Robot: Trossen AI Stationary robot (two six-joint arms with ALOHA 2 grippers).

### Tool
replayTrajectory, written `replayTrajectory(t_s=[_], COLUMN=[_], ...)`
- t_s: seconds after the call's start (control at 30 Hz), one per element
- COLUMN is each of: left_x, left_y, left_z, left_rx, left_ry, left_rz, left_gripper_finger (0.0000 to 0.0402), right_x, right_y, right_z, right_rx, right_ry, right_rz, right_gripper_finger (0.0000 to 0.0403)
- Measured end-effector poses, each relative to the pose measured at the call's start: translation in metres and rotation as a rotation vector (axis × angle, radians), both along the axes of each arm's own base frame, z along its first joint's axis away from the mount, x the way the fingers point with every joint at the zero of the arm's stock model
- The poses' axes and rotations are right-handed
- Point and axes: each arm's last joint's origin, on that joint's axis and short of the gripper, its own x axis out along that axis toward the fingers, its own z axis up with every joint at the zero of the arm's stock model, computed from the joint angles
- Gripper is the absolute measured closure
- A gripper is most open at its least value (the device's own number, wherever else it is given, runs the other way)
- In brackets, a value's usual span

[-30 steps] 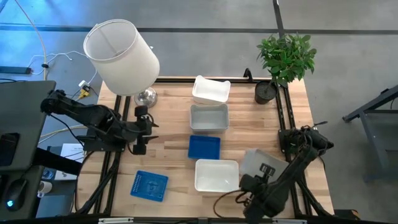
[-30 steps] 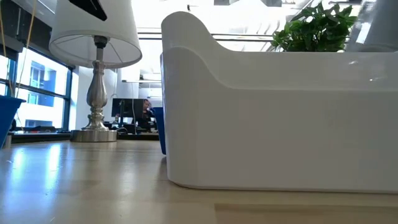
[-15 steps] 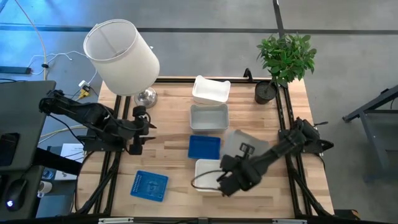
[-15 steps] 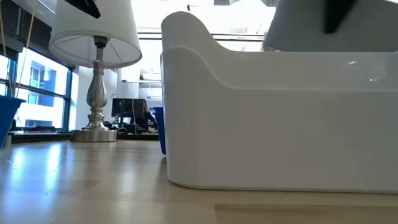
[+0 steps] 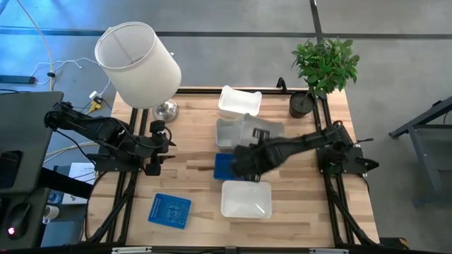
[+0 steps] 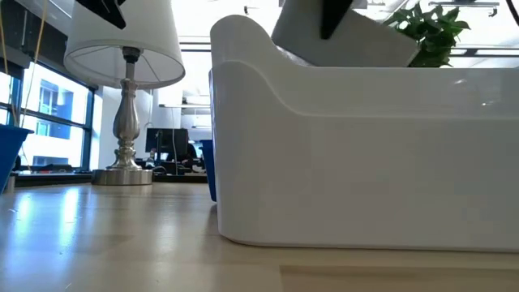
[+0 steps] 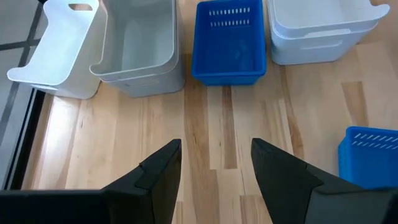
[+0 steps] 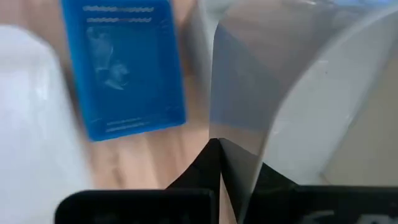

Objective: Stack baskets by color
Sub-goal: Stack the bottom gray bin on the top stacked gray bin

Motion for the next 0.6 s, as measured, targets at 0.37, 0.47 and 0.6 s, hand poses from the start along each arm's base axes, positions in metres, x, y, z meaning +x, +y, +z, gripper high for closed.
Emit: replayTrajectory(t_s=[0.37,0.47,0.6], left_x=[0.0,0.0,0.0], left_y=[0.0,0.0,0.0], left_z=[0.0,0.0,0.0], left_rx=[-0.016,-0.017,-0.017], left_ry=[-0.003,-0.004,-0.003], left_rz=[0.02,0.022,0.022], left_gripper_finger=[0.0222,0.0222,0.0222], right_x=[0.015,0.016,0.018], right_y=[-0.072,-0.084,-0.095], right_z=[0.013,0.013,0.013], right_rx=[-0.031,-0.027,-0.03], right_ry=[0.039,0.057,0.069], right_rz=[0.054,0.071,0.105], right_gripper_finger=[0.0403,0.0403,0.0403])
